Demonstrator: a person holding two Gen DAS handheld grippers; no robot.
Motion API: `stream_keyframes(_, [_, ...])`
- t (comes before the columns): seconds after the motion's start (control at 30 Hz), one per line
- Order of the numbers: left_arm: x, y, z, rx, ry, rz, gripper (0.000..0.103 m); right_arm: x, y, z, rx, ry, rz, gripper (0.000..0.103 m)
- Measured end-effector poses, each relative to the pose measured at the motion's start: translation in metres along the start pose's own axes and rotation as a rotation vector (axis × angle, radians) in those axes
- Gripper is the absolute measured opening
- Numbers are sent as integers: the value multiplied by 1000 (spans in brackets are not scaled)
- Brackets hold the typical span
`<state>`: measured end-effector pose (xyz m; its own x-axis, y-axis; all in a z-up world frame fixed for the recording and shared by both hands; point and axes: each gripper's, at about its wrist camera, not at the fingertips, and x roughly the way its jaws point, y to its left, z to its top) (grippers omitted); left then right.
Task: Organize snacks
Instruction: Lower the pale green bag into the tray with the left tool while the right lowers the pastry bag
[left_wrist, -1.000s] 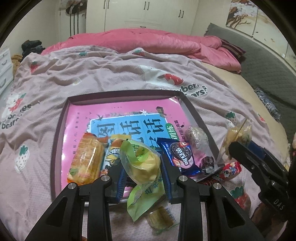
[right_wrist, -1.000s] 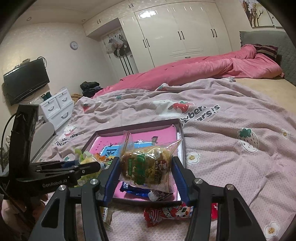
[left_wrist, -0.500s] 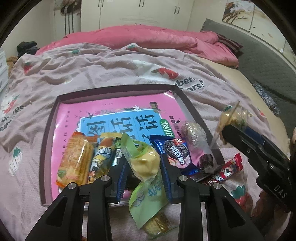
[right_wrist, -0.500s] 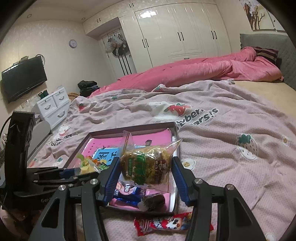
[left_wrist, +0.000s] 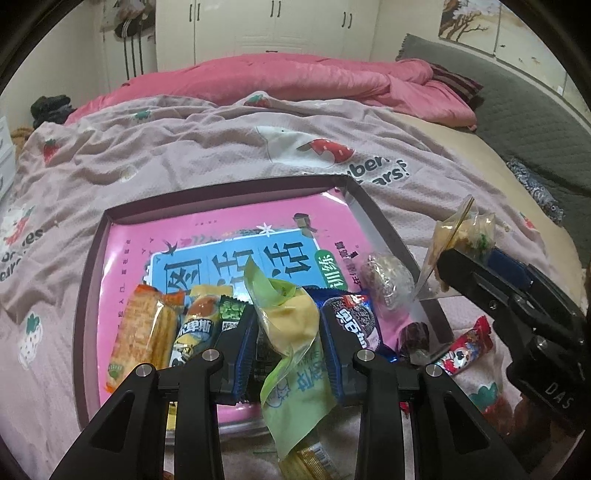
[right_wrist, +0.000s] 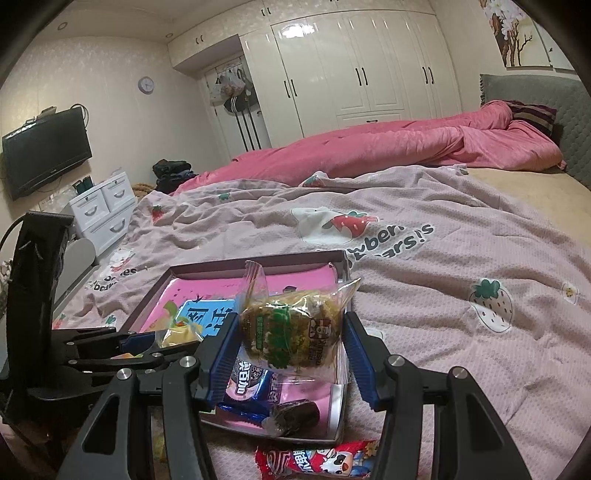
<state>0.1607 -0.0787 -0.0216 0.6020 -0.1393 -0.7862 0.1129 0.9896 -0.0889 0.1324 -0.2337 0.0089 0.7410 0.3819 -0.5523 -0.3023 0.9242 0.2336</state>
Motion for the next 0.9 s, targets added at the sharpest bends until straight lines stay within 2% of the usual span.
stream_keyframes(0.5, [8,-2,-4,5,17,-3,35,11,4,-1,-23,25,4,55])
stream_keyframes(0.9, [7,-4,-7,15,12,-10,35,25,6,-11,-31,94,10,56])
